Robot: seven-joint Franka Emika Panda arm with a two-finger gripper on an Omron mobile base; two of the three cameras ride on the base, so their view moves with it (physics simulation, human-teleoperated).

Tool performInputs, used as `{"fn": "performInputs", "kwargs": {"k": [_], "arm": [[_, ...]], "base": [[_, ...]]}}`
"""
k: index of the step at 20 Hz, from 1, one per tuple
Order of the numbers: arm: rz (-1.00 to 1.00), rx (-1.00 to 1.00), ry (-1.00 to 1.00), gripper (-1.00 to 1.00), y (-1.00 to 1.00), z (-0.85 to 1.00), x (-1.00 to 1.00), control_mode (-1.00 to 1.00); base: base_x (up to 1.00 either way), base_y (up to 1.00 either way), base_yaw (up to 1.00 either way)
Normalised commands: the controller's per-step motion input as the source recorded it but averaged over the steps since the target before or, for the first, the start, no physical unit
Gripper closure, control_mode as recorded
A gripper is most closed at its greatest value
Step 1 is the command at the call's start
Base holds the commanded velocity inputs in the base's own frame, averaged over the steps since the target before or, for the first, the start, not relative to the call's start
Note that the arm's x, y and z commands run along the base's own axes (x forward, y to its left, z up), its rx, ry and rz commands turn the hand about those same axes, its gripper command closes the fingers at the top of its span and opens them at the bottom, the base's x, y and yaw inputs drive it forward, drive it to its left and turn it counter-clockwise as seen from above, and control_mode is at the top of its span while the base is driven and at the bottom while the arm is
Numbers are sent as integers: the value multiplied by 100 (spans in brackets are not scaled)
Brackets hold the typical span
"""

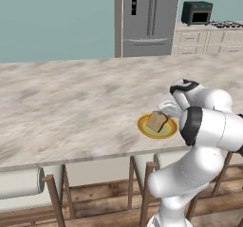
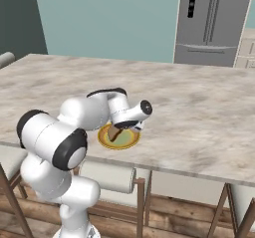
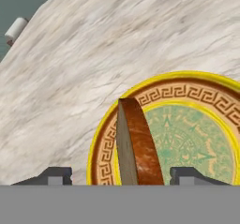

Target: Start the toaster. Once the lever pops up, take the bread to the plate on the dining counter.

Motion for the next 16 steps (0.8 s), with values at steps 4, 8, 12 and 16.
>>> {"fn": "performInputs", "kwargs": {"k": [4, 8, 12, 16], "arm": [[-10, 0, 0, -100, 0, 12, 0, -100], [-8, 0, 0, -100, -1, 24, 0, -100], [-5, 0, 0, -100, -7, 20, 0, -100], [-6, 0, -3, -100, -16, 18, 0, -100]], "base": [[0, 0, 0], [0, 0, 0], [0, 0, 0], [0, 0, 0]]}}
